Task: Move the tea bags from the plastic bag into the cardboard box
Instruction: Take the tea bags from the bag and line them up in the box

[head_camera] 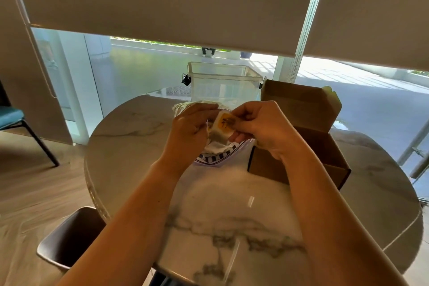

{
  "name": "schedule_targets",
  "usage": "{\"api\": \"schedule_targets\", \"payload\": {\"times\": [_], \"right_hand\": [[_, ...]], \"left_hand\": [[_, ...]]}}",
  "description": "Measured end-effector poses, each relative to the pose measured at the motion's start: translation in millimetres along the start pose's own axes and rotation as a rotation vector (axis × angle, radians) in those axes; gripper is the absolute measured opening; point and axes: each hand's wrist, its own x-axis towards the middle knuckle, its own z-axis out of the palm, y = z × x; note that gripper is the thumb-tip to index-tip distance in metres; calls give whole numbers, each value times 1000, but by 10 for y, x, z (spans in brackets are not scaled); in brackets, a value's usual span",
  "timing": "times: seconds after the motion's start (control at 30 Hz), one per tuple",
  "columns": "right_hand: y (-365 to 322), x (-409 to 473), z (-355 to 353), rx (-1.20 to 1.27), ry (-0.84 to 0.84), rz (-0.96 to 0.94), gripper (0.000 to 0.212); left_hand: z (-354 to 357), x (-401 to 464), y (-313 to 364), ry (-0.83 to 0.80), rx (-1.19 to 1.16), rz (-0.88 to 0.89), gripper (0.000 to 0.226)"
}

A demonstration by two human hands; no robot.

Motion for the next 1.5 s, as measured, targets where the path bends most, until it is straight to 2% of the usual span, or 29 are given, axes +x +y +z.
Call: {"api": "schedule_targets", "payload": {"times": [0.2, 0.27, 0.37, 0.47, 0.57, 0.7, 0.93, 1.07, 1.23, 1.3, 1.4, 1.47, 1.5], "right_hand": [[48, 32, -390, 229, 205, 69, 12], [130, 44, -554, 213, 276, 91, 11], [349, 95, -745, -107, 320, 216, 11], [503, 174, -753, -558, 174, 408, 6], [555, 265, -619, -705, 44, 488, 9], [653, 390, -496, -766, 31, 508, 15], [699, 477, -396, -751, 202, 463, 8], [712, 470, -385, -781, 210, 456, 5], [673, 425, -414, -857, 251, 419, 13], [626, 381, -481, -853, 283, 338, 17], [466, 279, -518, -720, 329, 110, 19], [271, 170, -459, -514, 238, 1, 17], [161, 106, -420, -423, 138, -19, 17]], "left_hand": [[33, -8, -47, 4, 11, -18, 47], [37, -15, -37, 5, 7, -26, 48], [41, -19, -39, 5, 0, -24, 50], [45, -21, -29, 5, -19, -34, 55], [54, -23, -28, 11, -37, -42, 56], [52, -28, -39, 16, -25, -29, 56], [45, -19, -26, 7, -16, -38, 53], [40, -20, -12, -1, -25, -55, 54], [38, -17, -22, 7, -11, -35, 53], [34, -17, -28, 7, -11, -39, 53], [41, -18, -31, 1, -9, -45, 50], [46, -17, -22, 3, -20, -58, 50], [44, -16, -18, 7, -26, -57, 50]]}}
